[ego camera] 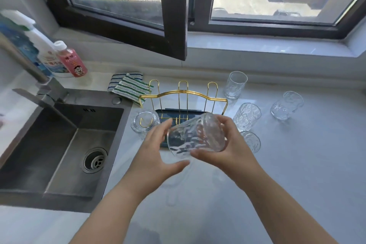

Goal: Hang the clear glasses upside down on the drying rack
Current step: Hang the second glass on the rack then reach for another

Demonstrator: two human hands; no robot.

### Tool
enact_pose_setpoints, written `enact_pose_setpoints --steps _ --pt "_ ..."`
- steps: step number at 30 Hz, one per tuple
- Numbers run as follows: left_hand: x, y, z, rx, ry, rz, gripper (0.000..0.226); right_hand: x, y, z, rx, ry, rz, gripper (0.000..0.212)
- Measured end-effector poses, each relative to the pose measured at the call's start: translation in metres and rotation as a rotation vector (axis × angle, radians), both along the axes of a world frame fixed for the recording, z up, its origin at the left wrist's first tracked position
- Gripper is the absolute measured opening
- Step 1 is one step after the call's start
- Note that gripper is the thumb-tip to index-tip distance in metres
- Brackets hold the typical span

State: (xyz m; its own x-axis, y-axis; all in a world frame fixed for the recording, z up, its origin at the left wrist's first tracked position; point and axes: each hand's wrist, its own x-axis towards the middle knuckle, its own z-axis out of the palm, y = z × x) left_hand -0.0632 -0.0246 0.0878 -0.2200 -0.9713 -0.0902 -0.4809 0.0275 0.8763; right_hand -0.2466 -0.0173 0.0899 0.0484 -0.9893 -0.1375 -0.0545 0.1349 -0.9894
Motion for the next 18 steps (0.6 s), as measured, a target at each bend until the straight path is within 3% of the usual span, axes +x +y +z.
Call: enact_pose_setpoints --steps 2,5,11,18 --pt "0.001 -0.009 0.005 -0.075 -0.091 -0.023 0.097 0.009 -0.013 0.008 -0.112 0.221 -0.003 0.075" --pt "-0.001 -0.024 0.011 -0.113 -0.054 -0.056 0.096 0.02 -0.032 0.007 -0.21 0.4 -0.014 0.079" --pt "-0.002 -0.047 0.006 0.037 -0.04 -0.052 0.1 0.027 -0.058 -0.014 -0.179 0.486 0.061 0.083" --pt "-0.012 -0.059 -0.006 0.013 -0.275 0.022 0.085 0.03 -0.068 -0.038 -0.112 0.503 0.102 0.085"
